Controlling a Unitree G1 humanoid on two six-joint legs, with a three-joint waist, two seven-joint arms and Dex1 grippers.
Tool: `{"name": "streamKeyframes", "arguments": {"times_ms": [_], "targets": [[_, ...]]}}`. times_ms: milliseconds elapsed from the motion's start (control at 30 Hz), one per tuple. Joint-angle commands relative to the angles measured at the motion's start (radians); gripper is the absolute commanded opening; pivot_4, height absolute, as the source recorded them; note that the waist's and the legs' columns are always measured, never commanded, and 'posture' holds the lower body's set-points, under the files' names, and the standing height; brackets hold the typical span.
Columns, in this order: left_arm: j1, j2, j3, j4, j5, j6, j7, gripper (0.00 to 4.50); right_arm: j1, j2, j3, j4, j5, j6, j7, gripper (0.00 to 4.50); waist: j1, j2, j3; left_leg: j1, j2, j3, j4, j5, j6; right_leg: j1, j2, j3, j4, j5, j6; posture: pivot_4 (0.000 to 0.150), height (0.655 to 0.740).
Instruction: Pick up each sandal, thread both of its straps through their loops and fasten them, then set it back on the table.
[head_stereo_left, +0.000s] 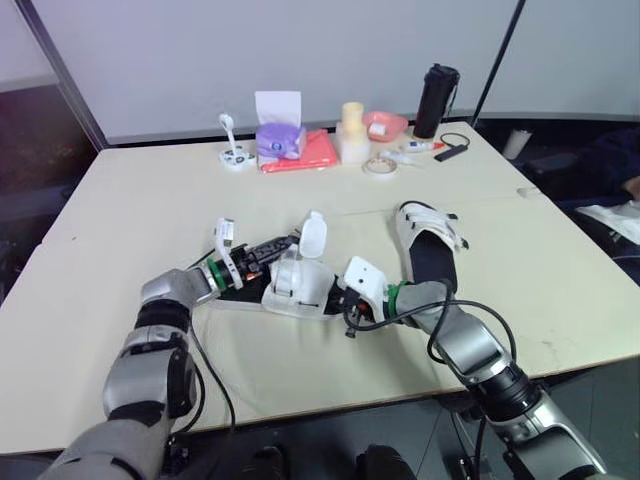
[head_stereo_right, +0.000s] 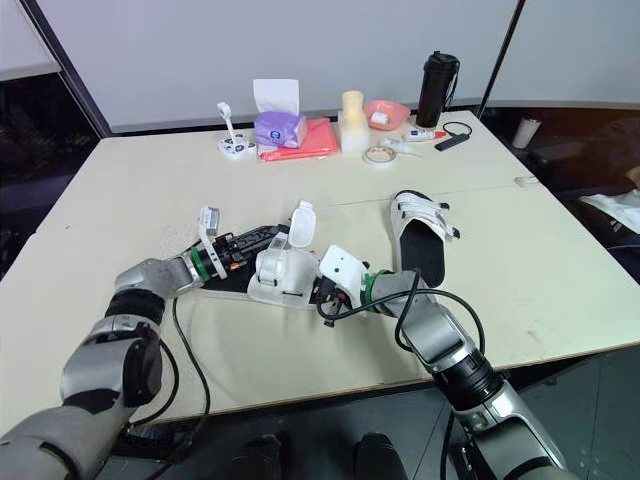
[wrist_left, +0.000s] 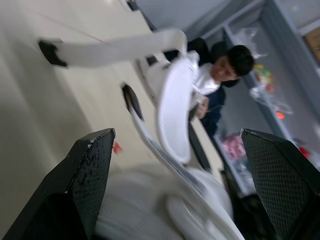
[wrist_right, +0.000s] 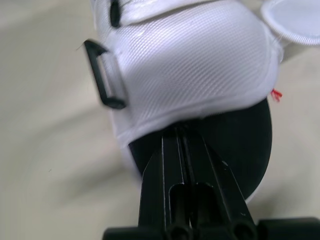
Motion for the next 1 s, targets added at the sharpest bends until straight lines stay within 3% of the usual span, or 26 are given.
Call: {"name": "streamKeyframes", "arguments": {"times_ms": [33, 333, 633, 1000], "targets": [[0.04, -0.008, 0.007, -0.11, -0.057, 0.099, 0.025, 4.2, -0.013, 0.009, 0.005, 0.026, 0.0, -0.006, 0.002, 0.0, 0.007, 0.0, 0.0, 0.0, 0.0, 0.0, 0.0, 0.0, 0.0, 0.0, 0.0, 0.0, 0.0, 0.0, 0.0, 0.15, 0.74], [0.015, 0.034, 0.067, -0.215, -0.129, 0.103, 0.087, 4.2, -0.021, 0.007, 0.011, 0.047, -0.007, -0.027, 0.011, 0.0, 0.019, -0.001, 0.001, 0.0, 0.0, 0.0, 0.0, 0.0, 0.0, 0.0, 0.0, 0.0, -0.003, 0.0, -0.001, 0.15, 0.74], [-0.08, 0.058, 0.023, -0.168, -0.126, 0.067, 0.021, 4.2, -0.025, 0.008, 0.017, 0.066, -0.017, -0.039, 0.019, 0.0, 0.019, -0.002, 0.001, -0.001, 0.0, 0.001, -0.001, 0.0, 0.0, 0.001, 0.0, 0.0, -0.005, 0.001, -0.001, 0.15, 0.74], [-0.185, 0.005, -0.213, 0.14, 0.124, -0.184, -0.074, 4.2, -0.031, 0.004, 0.019, 0.074, -0.022, -0.047, 0.026, 0.0, 0.018, -0.002, 0.001, -0.001, -0.001, 0.004, -0.001, 0.0, 0.0, 0.001, 0.0, -0.001, -0.007, 0.001, -0.001, 0.15, 0.74]]}}
